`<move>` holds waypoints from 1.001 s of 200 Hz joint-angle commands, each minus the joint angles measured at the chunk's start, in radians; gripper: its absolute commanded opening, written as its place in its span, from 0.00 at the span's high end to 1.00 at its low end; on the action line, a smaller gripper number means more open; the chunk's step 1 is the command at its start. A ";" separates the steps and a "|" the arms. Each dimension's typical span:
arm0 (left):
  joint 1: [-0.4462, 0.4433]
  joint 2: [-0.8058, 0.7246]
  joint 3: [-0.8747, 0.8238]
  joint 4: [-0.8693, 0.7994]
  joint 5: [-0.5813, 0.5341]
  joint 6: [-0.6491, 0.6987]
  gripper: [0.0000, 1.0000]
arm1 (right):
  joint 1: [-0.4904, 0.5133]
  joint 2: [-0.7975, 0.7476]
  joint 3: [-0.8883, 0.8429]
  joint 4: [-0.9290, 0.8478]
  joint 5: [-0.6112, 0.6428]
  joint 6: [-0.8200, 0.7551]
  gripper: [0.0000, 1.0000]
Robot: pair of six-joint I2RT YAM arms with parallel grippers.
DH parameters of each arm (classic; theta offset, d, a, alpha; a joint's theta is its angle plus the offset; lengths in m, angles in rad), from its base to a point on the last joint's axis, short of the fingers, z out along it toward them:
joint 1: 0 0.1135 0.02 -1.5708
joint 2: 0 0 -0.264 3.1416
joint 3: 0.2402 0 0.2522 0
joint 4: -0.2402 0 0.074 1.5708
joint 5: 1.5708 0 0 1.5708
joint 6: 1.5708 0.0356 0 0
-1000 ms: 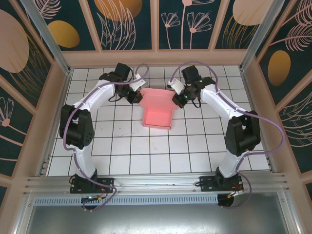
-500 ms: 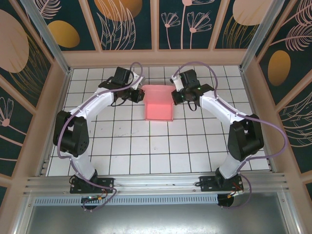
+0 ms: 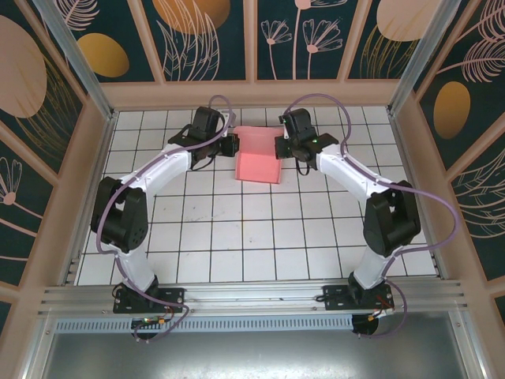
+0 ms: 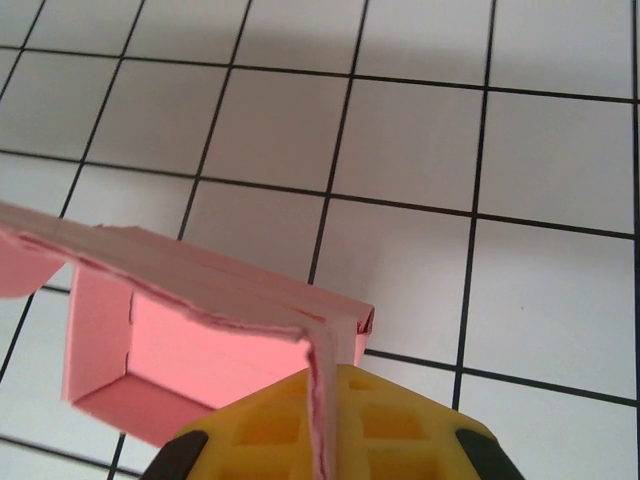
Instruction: Fold the paper box
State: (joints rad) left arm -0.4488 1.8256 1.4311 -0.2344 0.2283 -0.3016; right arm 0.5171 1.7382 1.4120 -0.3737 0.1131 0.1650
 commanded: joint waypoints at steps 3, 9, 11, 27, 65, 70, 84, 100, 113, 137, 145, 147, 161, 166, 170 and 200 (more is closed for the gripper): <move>-0.011 0.011 0.002 0.086 -0.034 -0.033 1.00 | 0.001 0.039 0.046 0.060 0.054 0.102 1.00; -0.012 0.009 -0.005 0.098 -0.053 -0.041 1.00 | 0.001 0.045 0.046 0.072 0.070 0.118 1.00; -0.013 0.009 -0.008 0.104 -0.060 -0.044 1.00 | 0.002 0.046 0.044 0.076 0.074 0.122 1.00; -0.015 -0.001 -0.038 0.161 -0.098 -0.072 1.00 | 0.001 0.055 0.034 0.118 0.086 0.147 1.00; -0.020 -0.011 -0.099 0.276 -0.123 -0.085 1.00 | 0.002 0.071 -0.004 0.181 0.140 0.165 1.00; -0.021 -0.011 -0.105 0.281 -0.124 -0.084 1.00 | 0.001 0.076 -0.004 0.180 0.150 0.173 1.00; -0.021 -0.007 -0.123 0.299 -0.124 -0.084 1.00 | 0.000 0.083 -0.009 0.185 0.164 0.190 1.00; -0.022 0.000 -0.140 0.312 -0.122 -0.084 1.00 | 0.001 0.085 -0.026 0.213 0.168 0.204 1.00; -0.022 0.006 -0.155 0.329 -0.125 -0.085 1.00 | 0.001 0.087 -0.048 0.238 0.175 0.218 1.00; -0.024 0.000 -0.216 0.407 -0.172 -0.051 1.00 | 0.001 0.094 -0.069 0.263 0.180 0.230 1.00; -0.024 -0.005 -0.233 0.429 -0.185 -0.042 1.00 | 0.003 0.094 -0.079 0.279 0.182 0.230 1.00; -0.024 -0.006 -0.237 0.435 -0.185 -0.039 1.00 | 0.004 0.094 -0.083 0.281 0.184 0.231 1.00; -0.024 -0.008 -0.267 0.479 -0.193 -0.039 1.00 | 0.006 0.091 -0.107 0.309 0.201 0.234 1.00; -0.024 -0.008 -0.277 0.495 -0.191 -0.039 1.00 | 0.006 0.090 -0.116 0.321 0.201 0.234 1.00; -0.024 -0.008 -0.285 0.509 -0.190 -0.038 1.00 | 0.006 0.088 -0.123 0.329 0.205 0.234 1.00; -0.027 -0.002 -0.316 0.551 -0.208 -0.043 1.00 | 0.008 0.080 -0.182 0.392 0.199 0.224 1.00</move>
State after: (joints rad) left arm -0.4831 1.8309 1.1366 0.2279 0.0864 -0.3481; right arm 0.5331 1.8206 1.2739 -0.0574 0.2432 0.3592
